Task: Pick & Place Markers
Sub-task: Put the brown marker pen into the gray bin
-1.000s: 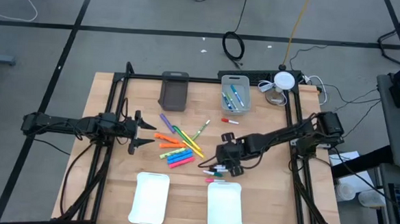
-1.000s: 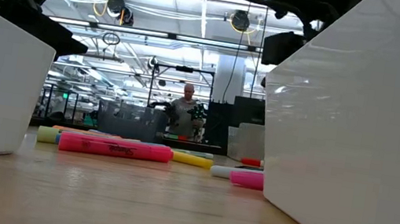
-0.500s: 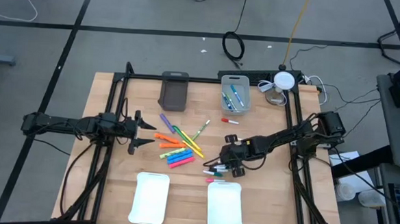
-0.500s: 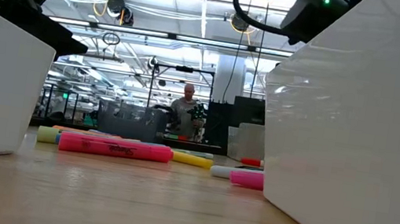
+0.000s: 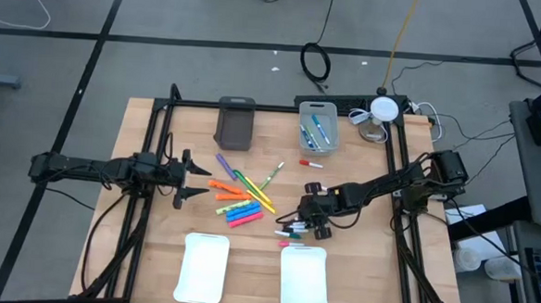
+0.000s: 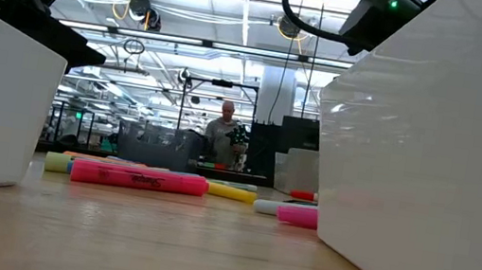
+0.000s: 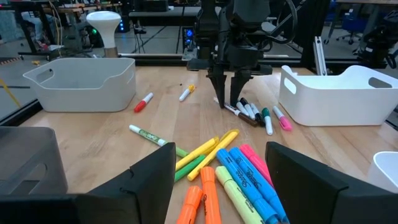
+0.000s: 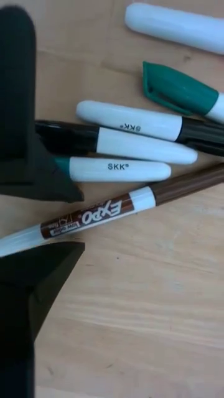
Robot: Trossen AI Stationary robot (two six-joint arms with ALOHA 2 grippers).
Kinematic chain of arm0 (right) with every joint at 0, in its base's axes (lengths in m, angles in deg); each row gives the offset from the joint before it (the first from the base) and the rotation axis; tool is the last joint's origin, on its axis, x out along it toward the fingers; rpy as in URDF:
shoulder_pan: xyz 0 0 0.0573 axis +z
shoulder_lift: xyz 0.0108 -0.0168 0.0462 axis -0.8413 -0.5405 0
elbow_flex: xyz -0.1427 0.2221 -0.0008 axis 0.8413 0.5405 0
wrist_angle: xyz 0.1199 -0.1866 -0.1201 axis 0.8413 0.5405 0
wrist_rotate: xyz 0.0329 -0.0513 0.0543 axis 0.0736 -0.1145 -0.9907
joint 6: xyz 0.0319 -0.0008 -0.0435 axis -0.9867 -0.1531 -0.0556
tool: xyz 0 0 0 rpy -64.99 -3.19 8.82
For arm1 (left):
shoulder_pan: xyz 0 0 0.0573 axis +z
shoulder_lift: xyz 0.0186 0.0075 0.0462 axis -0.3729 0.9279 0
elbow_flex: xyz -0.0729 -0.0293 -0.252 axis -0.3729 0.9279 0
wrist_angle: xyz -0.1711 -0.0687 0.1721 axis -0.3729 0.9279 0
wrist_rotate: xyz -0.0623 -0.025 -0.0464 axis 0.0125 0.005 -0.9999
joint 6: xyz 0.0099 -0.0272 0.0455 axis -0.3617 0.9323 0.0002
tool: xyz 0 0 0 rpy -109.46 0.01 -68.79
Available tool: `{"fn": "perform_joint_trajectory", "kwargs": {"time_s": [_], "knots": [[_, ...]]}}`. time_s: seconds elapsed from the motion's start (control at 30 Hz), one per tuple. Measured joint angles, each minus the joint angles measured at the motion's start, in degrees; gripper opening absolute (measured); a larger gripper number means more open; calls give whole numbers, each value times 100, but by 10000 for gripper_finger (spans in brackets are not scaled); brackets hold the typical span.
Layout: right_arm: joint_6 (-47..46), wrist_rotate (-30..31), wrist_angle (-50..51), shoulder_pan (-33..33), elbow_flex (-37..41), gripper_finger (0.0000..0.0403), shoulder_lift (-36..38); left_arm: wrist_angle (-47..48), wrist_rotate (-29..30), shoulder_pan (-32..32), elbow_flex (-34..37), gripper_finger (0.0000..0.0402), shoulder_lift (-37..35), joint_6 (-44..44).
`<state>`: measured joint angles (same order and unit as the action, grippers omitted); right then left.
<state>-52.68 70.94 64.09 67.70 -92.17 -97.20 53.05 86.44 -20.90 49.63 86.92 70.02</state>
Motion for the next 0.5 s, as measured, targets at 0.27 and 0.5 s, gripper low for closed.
{"fn": "perform_joint_trajectory", "kwargs": {"time_s": [0.27, 0.5], "knots": [[2, -93, -24, -33, 4, 29, -7, 0, 0, -1, 0, 251, 1, 0], [7, -46, -60, -76, 4, 25, -14, -2, 0, -2, 0, 251, 1, 0]]}}
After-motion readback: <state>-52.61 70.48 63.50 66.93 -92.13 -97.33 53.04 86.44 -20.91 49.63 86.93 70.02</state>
